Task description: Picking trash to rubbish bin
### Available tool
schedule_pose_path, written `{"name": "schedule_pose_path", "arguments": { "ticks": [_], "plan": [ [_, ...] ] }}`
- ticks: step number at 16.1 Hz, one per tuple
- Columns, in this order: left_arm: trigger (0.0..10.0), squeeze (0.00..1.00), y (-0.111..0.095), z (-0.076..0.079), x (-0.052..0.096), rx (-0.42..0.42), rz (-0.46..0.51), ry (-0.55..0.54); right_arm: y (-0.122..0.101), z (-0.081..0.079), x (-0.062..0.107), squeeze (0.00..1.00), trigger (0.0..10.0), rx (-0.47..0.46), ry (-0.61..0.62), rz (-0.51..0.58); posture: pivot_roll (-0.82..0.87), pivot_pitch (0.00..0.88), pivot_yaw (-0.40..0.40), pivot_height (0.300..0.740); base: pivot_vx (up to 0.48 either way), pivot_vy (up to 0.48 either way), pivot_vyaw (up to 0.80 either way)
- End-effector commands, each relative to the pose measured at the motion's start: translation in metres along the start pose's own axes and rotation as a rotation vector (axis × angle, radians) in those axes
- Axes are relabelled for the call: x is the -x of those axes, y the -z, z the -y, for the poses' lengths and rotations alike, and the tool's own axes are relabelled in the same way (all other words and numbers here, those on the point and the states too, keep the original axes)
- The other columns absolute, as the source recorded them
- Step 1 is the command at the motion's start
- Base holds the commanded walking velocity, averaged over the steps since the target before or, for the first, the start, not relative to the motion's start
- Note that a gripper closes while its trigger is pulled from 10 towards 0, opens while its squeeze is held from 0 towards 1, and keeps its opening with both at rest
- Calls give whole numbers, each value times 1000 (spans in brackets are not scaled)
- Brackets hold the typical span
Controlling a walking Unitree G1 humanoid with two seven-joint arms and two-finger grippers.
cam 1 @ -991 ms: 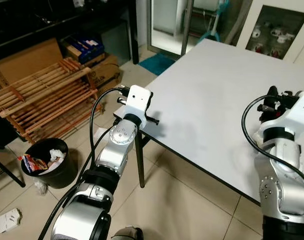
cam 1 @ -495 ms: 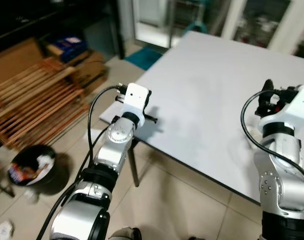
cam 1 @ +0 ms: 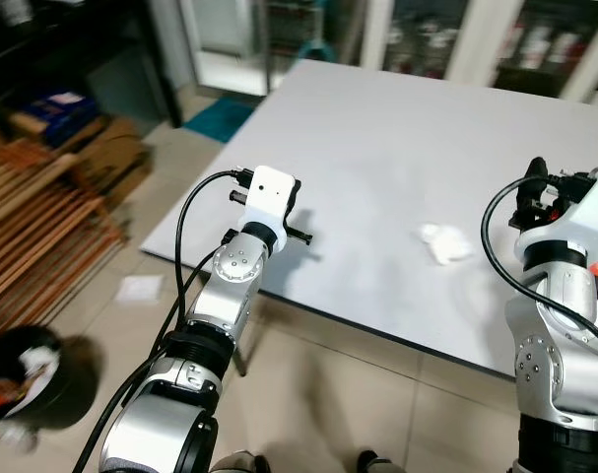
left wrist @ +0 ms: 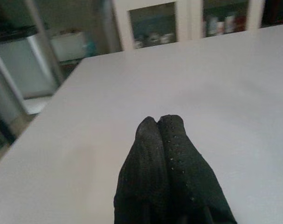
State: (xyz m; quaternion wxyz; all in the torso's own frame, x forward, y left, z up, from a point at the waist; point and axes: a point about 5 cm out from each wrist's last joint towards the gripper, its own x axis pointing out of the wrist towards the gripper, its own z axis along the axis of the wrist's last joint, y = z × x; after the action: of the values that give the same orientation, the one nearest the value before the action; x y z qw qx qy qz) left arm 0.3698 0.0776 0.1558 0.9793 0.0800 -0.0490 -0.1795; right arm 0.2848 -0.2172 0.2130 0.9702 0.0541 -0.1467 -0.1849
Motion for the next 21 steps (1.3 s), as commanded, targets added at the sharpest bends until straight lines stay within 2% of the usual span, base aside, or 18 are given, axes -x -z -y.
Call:
{"name": "schedule_pose_path", "arguments": {
  "ticks": [1,9,13,21],
  "plan": [
    [10000,0,-7,1,-4,-8,15,23,-5,-1,-2,0,10000,9,12,16,120,95,43,740,0,0,-750],
    [10000,0,-9,2,-3,-34,33,52,-13,-2,-8,0,10000,12,57,56,129,104,46,740,0,0,-750],
    [10000,0,-10,4,-3,-20,45,69,-14,5,-11,0,10000,-12,113,56,132,108,45,740,0,0,-741],
    [10000,0,-13,8,-4,-10,56,100,-14,15,-12,0,10000,26,174,66,132,114,57,740,0,0,-743]
  ]
}}
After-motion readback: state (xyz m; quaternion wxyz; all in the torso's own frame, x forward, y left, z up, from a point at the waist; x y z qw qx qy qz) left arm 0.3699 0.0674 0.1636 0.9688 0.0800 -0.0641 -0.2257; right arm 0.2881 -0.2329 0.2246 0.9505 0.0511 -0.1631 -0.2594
